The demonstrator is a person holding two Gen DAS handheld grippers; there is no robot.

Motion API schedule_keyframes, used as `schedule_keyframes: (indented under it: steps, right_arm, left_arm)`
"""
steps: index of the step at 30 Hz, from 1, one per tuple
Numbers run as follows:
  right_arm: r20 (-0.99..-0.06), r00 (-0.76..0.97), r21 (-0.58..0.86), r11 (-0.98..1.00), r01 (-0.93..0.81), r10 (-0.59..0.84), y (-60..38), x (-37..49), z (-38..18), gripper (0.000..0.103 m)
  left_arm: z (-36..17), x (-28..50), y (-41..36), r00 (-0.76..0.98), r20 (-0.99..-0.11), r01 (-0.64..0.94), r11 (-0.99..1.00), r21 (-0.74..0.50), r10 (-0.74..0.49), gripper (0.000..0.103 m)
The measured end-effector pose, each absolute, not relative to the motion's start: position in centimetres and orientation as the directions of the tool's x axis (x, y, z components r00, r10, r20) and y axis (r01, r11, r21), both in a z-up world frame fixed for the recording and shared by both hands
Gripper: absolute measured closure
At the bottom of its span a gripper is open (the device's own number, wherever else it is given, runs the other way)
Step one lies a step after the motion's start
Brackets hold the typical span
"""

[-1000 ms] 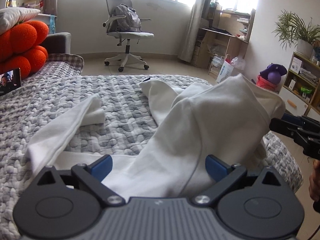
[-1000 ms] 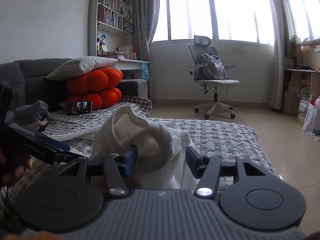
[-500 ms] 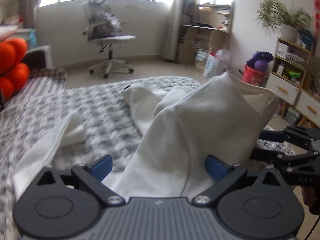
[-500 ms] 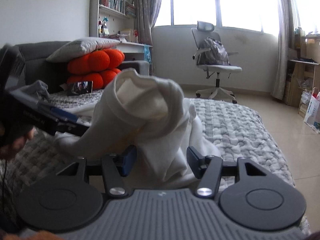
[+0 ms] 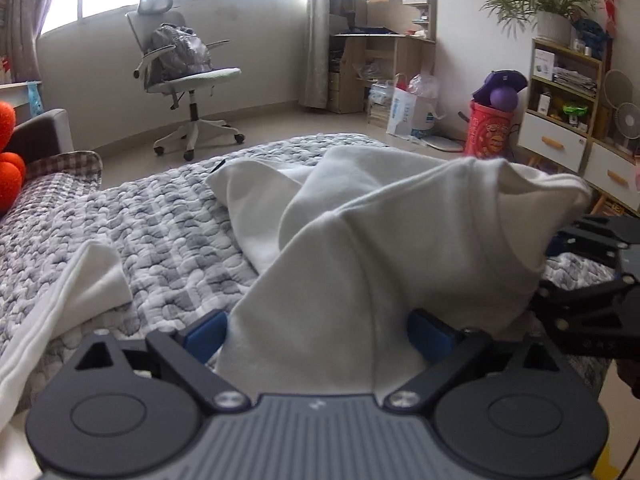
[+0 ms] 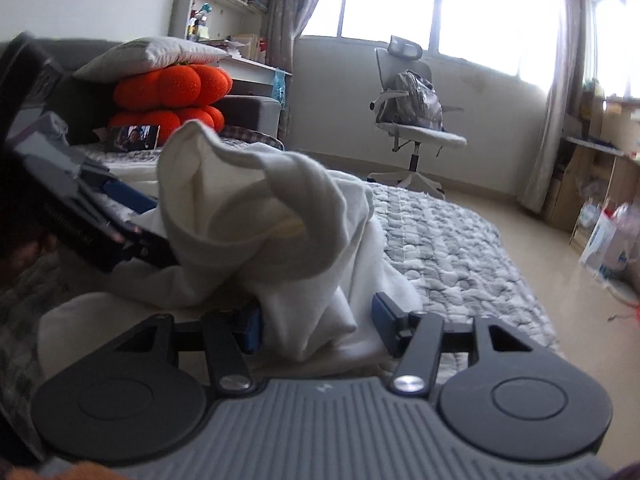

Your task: Fold clothes

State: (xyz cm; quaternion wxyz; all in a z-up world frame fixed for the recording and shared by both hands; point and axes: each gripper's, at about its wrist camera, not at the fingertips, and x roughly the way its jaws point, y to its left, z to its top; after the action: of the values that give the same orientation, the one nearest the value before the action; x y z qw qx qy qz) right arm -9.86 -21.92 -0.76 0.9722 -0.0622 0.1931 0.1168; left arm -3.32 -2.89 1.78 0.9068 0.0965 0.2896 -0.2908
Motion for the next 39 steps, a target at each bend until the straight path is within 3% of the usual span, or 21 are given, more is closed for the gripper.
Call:
schedule_keyframes:
  steps: [4,9,11,22,28,39]
  right_arm:
    - [-0.379,0.904,-0.072,0.967,-0.243,0.199,-21.5,-9.7,-0.6,0.067]
    - [-0.344,0.923,-0.092,0.973,-0.214,0.170,-21.3,-10.0,0.3,0.075]
    - [-0.313,0.939,-0.105,0.977,-0.186,0.145,-21.5,-10.1,0.9,0.079]
    - [-0.096,0.995,-0.298,0.955,0.000,-0.030,-21.5,-10.1,3.7,0.086]
    - [0.008,0.999,-0.333,0.942,0.033,-0.032,-21.9,-10.4,6.0,0.087]
    - [0.129,0.991,-0.354,0.933,0.062,-0.017,-21.6,-11.9,9.5,0.088]
  left_arm:
    - [2.2,-4.1,-2.9,0.649,-0.569,0.618,0.786,0.009,-0.504,0.043]
    - [2.8,-5.6,-3.7,0.670,-0.554,0.624,0.779,0.060,-0.494,0.074]
    - [3.3,-6.3,-4.1,0.687,-0.547,0.618,0.780,0.093,-0.479,0.081]
    - [7.1,-7.8,-1.4,0.774,-0.459,0.522,0.850,0.074,-0.436,0.088]
    - [9.1,-8.2,0.1,0.826,-0.412,0.447,0.893,0.060,-0.385,0.088]
    - [14.4,-10.5,2.8,0.928,-0.216,0.316,0.948,0.022,-0.304,0.090]
